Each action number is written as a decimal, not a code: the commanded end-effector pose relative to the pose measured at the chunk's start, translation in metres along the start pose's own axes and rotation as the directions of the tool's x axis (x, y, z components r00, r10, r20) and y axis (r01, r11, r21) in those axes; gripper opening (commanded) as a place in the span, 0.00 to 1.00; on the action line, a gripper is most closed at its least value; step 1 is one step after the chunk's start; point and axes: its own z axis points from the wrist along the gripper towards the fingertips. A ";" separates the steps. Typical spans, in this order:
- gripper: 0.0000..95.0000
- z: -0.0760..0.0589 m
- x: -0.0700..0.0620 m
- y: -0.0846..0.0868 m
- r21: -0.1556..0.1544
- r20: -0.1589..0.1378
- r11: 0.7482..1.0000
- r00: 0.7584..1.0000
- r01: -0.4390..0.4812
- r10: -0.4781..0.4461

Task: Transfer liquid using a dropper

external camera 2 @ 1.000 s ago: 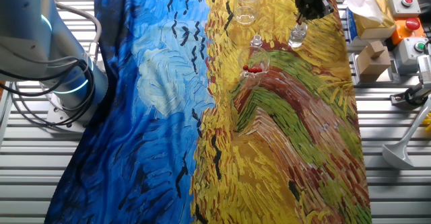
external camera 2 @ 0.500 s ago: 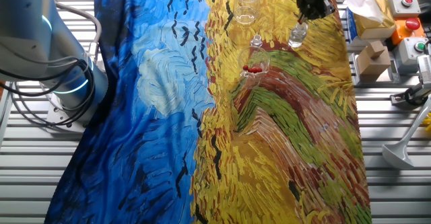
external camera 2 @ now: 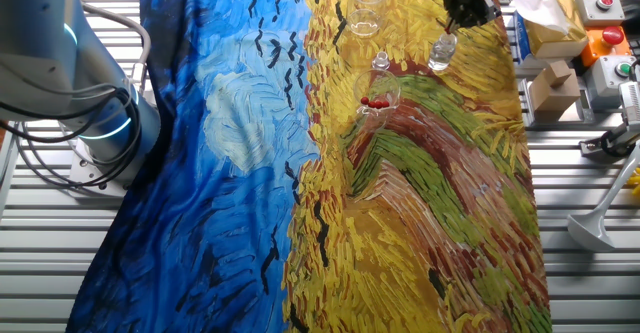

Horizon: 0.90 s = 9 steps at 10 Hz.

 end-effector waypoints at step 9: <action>0.00 0.001 -0.001 0.000 0.002 0.009 1.000 1.000 0.017 -0.017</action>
